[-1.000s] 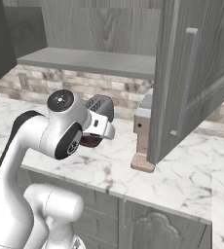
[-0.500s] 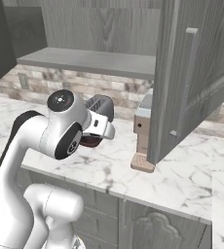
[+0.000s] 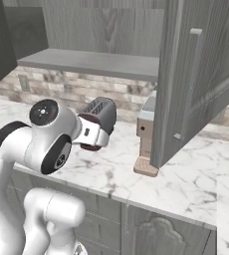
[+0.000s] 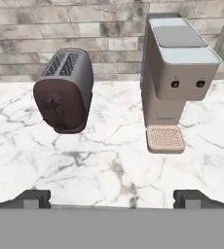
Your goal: Open the cabinet. Pick the soap dispenser and place it next to the sink. Then close the cabinet.
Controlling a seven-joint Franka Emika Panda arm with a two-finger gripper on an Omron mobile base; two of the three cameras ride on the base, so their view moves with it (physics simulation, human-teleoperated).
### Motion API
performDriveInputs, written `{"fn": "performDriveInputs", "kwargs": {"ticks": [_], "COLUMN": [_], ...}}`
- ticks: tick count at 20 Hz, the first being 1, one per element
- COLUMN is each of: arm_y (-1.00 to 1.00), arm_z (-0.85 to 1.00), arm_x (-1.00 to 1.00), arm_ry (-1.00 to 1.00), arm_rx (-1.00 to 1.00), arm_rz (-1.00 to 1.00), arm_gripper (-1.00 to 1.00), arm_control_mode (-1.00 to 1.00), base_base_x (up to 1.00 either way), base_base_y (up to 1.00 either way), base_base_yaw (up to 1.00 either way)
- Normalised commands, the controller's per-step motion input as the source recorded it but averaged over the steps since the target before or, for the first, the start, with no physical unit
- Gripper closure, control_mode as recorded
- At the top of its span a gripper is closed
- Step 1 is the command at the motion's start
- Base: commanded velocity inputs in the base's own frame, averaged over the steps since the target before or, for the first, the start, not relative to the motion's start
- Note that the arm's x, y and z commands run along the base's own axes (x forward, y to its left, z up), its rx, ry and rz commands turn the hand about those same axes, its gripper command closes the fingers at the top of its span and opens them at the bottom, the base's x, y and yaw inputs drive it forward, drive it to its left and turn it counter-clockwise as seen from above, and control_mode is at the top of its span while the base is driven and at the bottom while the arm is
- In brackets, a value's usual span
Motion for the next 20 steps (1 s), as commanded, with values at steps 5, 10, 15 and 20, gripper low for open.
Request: {"fn": "performDriveInputs", "kwargs": {"ticks": [5, 10, 15, 20], "arm_y": [0.36, 0.38, 0.39, 0.27], "arm_z": [0.21, 0.36, 0.42, 0.37], "arm_x": [-0.29, -0.22, -0.18, -0.34], "arm_ry": [-0.09, 0.02, 0.01, 0.03], "arm_rx": [0.03, 0.0, 0.01, 0.09], "arm_rz": [-0.08, 0.0, 0.01, 0.03], "arm_gripper": [-1.0, -1.0, -1.0, -1.0], "arm_control_mode": [-1.0, -1.0, -1.0, -1.0], "base_base_x": [0.0, 0.0, 0.0, 0.0], "base_base_y": [0.0, 0.0, 0.0, 0.0], "base_base_yaw": [0.0, 0.0, 0.0, 0.0]}}
